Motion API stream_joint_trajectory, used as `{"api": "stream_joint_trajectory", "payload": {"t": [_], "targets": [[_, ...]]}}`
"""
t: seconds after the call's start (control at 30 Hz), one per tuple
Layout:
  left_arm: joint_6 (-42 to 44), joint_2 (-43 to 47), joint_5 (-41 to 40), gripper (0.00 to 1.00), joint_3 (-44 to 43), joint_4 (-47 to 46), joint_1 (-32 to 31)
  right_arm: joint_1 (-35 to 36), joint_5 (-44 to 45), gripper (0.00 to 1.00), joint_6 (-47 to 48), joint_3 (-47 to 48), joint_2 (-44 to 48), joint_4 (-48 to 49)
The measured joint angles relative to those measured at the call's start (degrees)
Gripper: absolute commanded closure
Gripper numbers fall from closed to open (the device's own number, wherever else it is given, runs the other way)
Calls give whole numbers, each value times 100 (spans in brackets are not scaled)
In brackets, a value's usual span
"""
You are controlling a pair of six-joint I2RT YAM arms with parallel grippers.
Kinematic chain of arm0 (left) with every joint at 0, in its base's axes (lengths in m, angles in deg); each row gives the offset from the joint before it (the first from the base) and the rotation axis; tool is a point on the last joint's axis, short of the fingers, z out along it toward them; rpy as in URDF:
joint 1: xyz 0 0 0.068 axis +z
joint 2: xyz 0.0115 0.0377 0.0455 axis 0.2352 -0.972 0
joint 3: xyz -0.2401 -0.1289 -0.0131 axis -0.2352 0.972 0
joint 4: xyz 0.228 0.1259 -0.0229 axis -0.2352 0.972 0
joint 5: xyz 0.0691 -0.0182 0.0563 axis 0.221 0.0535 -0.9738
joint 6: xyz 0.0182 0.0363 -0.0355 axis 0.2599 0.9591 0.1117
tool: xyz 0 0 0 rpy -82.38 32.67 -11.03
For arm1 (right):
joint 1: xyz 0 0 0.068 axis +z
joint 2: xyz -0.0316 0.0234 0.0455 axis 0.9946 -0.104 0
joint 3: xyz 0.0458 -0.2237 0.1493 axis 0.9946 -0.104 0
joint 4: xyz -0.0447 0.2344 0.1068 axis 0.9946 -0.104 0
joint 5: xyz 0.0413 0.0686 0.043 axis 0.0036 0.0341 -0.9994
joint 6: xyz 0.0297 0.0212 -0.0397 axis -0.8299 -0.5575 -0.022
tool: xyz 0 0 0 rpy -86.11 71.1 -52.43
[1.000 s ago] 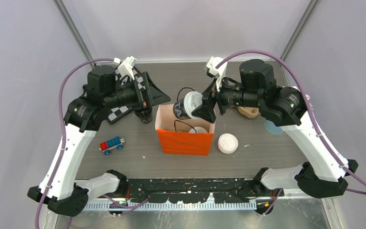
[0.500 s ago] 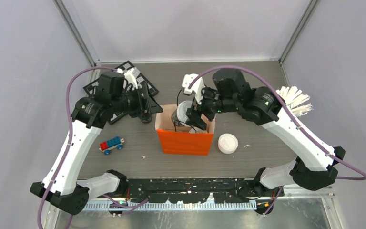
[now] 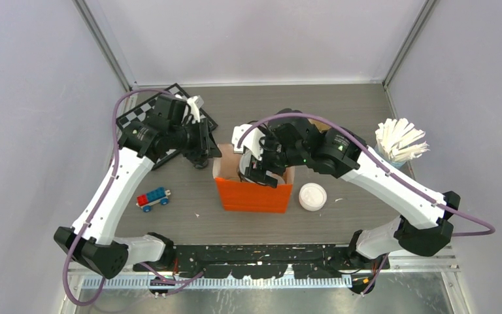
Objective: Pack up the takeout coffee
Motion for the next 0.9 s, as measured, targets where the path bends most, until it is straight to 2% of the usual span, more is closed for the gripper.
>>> {"api": "stream_joint_trajectory", "payload": {"t": [0.13, 0.2, 0.27, 0.3, 0.5, 0.9], "targets": [[240, -166, -72, 70, -35, 83, 0, 151, 103, 26, 9, -68, 0, 2], [310, -184, -66, 76, -35, 72, 0, 195, 142, 26, 9, -107, 0, 7], [389, -179, -28, 95, -35, 46, 0, 243, 181, 26, 11, -157, 0, 15], [396, -179, -22, 100, -35, 13, 0, 254, 203, 26, 11, -179, 2, 22], [553, -98, 227, 100, 68, -435, 0, 306, 437, 26, 103, -208, 4, 144], [570, 811, 780, 100, 1244, -1985, 0, 275, 1043, 27, 509, -295, 9, 678]]}}
